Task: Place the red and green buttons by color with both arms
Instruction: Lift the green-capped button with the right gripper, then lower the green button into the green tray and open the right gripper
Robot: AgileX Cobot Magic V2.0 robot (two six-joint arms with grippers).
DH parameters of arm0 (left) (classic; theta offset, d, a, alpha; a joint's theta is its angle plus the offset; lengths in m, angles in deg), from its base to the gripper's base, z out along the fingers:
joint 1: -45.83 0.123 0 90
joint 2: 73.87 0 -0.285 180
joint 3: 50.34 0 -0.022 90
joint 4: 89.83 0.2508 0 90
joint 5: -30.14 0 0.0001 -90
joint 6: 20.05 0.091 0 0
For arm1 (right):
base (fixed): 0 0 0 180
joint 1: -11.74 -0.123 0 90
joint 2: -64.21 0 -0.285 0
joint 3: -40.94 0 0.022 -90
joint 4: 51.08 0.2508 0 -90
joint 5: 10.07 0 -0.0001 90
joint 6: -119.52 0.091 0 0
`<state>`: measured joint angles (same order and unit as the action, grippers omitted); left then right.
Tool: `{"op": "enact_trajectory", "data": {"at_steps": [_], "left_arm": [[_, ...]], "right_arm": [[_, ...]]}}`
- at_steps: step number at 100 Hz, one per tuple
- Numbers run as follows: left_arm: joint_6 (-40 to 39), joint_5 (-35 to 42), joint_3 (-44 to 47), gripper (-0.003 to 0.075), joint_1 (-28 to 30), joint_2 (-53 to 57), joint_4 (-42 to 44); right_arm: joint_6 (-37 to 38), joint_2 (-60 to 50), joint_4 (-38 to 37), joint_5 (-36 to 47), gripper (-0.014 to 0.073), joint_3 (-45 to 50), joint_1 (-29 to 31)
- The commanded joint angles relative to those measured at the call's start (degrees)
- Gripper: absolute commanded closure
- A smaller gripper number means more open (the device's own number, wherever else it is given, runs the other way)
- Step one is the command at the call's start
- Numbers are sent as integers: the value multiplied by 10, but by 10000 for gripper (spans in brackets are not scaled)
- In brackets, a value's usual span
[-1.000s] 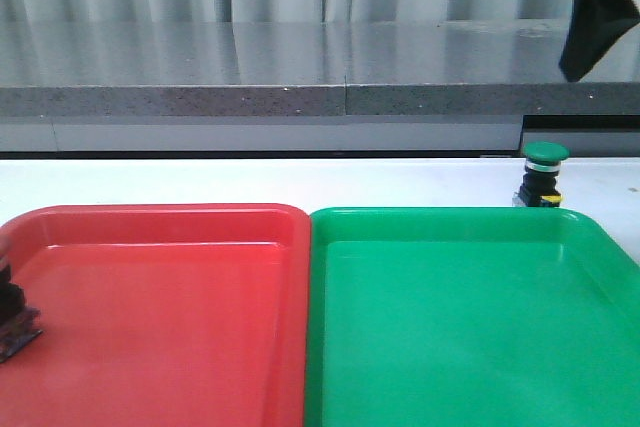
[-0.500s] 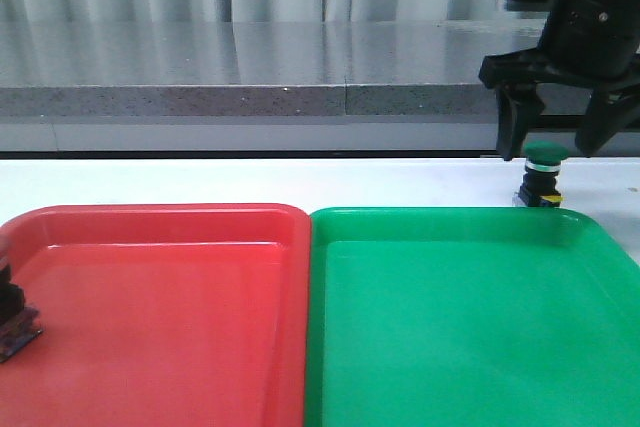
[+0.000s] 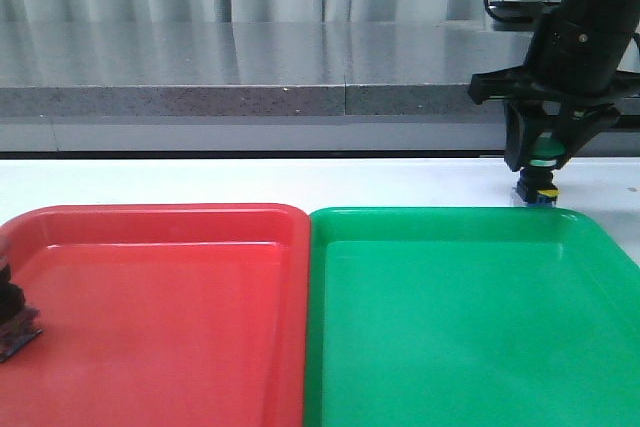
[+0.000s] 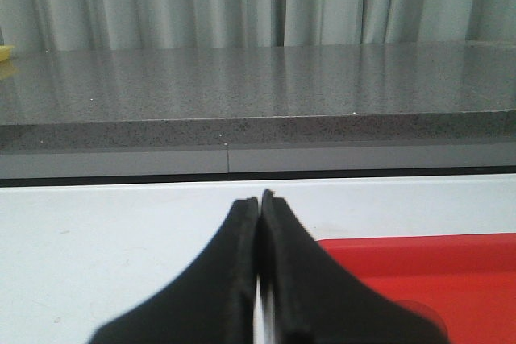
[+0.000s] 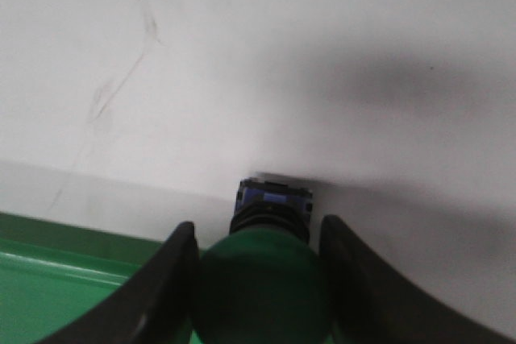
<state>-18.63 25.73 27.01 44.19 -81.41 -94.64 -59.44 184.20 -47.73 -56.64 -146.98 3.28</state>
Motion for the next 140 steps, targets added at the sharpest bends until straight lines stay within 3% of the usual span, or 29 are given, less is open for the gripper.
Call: {"op": "enact_trajectory", "data": {"at_steps": [1, 37, 77, 107, 130, 140], "left_arm": [[-1, 50, 7, 741, 1, 18, -6], [-1, 50, 7, 741, 1, 18, -6], [-1, 50, 7, 741, 1, 18, -6], [-1, 50, 7, 741, 1, 18, -6], [-1, 50, 7, 741, 1, 18, -6], [-1, 50, 7, 741, 1, 18, -6]], "right_arm": [[-1, -41, 5, 8, 324, -25, 1], [57, -170, 36, -32, 324, 0, 0], [124, -303, 39, 25, 324, 193, -70], [138, -314, 40, 96, 324, 327, -128], [149, -313, 41, 119, 319, 355, -130], [148, -307, 39, 123, 259, 355, -130]]}}
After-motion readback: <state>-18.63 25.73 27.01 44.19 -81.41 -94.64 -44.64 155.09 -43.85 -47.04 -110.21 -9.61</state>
